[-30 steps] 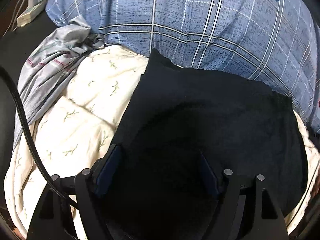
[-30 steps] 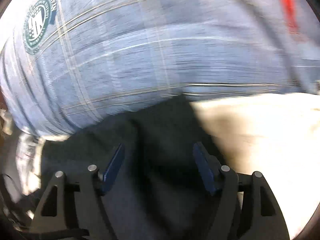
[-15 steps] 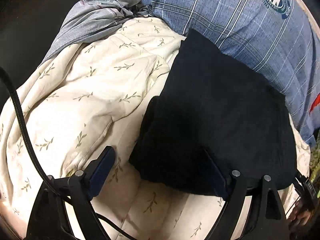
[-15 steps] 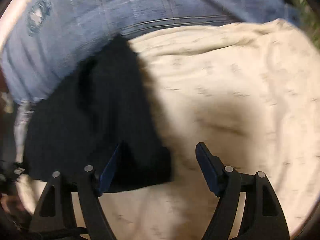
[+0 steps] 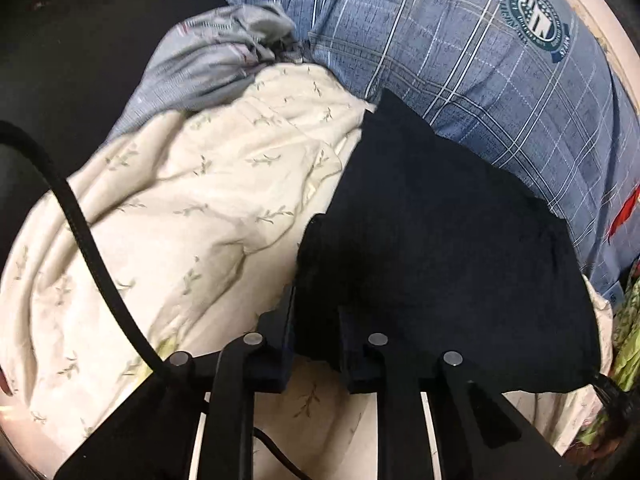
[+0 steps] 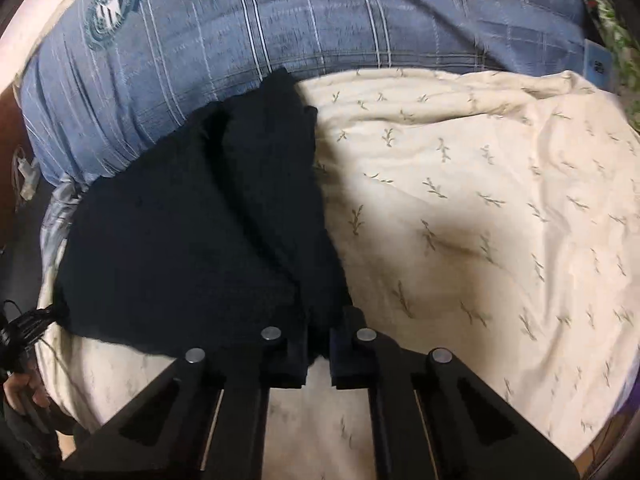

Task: Fold large clothes

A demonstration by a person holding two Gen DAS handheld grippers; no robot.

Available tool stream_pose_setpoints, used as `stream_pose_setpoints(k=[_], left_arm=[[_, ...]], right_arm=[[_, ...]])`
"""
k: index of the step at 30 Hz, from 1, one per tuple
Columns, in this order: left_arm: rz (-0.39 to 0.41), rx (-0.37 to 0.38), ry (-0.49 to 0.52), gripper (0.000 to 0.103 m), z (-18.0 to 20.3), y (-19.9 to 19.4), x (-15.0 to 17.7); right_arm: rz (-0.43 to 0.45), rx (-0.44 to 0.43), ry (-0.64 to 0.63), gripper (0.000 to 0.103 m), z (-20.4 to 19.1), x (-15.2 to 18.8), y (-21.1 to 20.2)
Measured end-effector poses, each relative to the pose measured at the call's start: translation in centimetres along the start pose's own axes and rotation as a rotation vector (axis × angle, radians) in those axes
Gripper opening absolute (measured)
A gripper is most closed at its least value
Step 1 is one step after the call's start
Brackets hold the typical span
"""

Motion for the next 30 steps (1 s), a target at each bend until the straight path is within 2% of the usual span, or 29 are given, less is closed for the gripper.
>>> stream_pose_setpoints(k=[1, 2, 4, 6, 8, 9, 10, 13, 14, 15, 17, 18, 21, 23, 24, 26, 27, 28, 30], left_arm=[[0.005, -0.027, 0.009, 0.010, -0.3, 0.0, 0.1], [0.006, -0.064, 0.011, 0.009, -0.9, 0.4, 0.2], [-0.018, -0.057, -0.022, 0.012, -2.1, 1.5, 0.2], [-0.009, -0.067, -0.028, 0.016, -2.5, 1.4, -0.2], [-0.001, -0.089, -0.027, 0.016, -2.7, 0.7, -0.5], [0.009, -0.119, -0.036, 0.013, -3.1, 0.2, -0.7], [0.022, -0.132, -0.046, 0.013, -3.4, -0.5, -1.0], [0.077, -0.085, -0.053, 0.017, -2.3, -3.5, -1.4], [0.090, -0.054, -0.034, 0.020, -1.1, -4.2, -1.4], [0.085, -0.003, -0.002, 0.029, 0.9, -4.6, -1.4], [0.058, 0.093, 0.046, 0.038, 4.4, -4.5, -1.1], [0.047, 0.130, 0.091, 0.039, 6.6, -4.2, -0.8], [0.022, 0.168, 0.166, 0.039, 10.5, -2.5, -0.4], [-0.009, 0.153, 0.178, 0.039, 11.1, -0.3, -0.5], [-0.022, 0.113, 0.172, 0.039, 10.7, 1.2, -0.9], [-0.044, 0.029, 0.142, 0.031, 9.0, 3.5, -1.3], [-0.064, 0.008, 0.120, 0.011, 7.9, 4.6, -1.4], [-0.071, -0.002, 0.105, 0.001, 7.2, 5.0, -1.5], [-0.084, 0.041, 0.063, 0.001, 6.3, 5.0, -1.8]], right_arm=[[-0.014, -0.008, 0.012, 0.007, 0.0, 0.6, -0.2], [-0.030, -0.004, 0.016, 0.007, 0.1, 1.2, 0.0], [-0.075, 0.013, 0.020, 0.007, 0.7, 2.7, 1.8], [-0.111, 0.011, 0.041, 0.007, 1.4, 3.5, 4.1], [-0.079, -0.007, 0.086, 0.007, 2.0, 3.2, 4.3], [-0.070, 0.009, 0.086, 0.011, 2.1, 3.0, 4.0], [-0.062, 0.045, 0.068, 0.024, 2.0, 2.8, 3.3], [0.041, 0.128, 0.049, 0.040, 1.9, 1.5, -0.4], [0.095, 0.131, 0.049, 0.044, 1.3, 0.6, -1.8], [0.140, 0.115, 0.029, 0.049, 0.2, -0.4, -2.7], [0.174, 0.071, -0.030, 0.050, -2.6, -2.0, -3.0], [0.180, 0.051, -0.055, 0.050, -4.1, -2.8, -2.7], [0.163, -0.034, -0.059, 0.051, -6.9, -4.9, 0.0], [0.119, -0.046, -0.029, 0.051, -7.1, -5.4, 2.7], [0.090, -0.034, -0.007, 0.051, -6.4, -5.5, 4.3], [0.037, 0.017, 0.016, 0.050, -4.7, -5.1, 6.7], [0.015, 0.077, 0.018, 0.048, -2.9, -4.8, 8.1], [0.005, 0.114, 0.022, 0.049, -2.1, -4.7, 8.6], [0.024, 0.073, 0.075, 0.052, -0.3, -4.8, 8.7]])
Point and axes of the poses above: each gripper's, at about its wrist camera, not at the fingertips, and y roughly the way its jaws point, z to its right, x to its underside, the point moved 7 cm from there along y, roughly the way its jaws point, and after that the axes turned 7 degrees about -y, right-handed, at the moved point
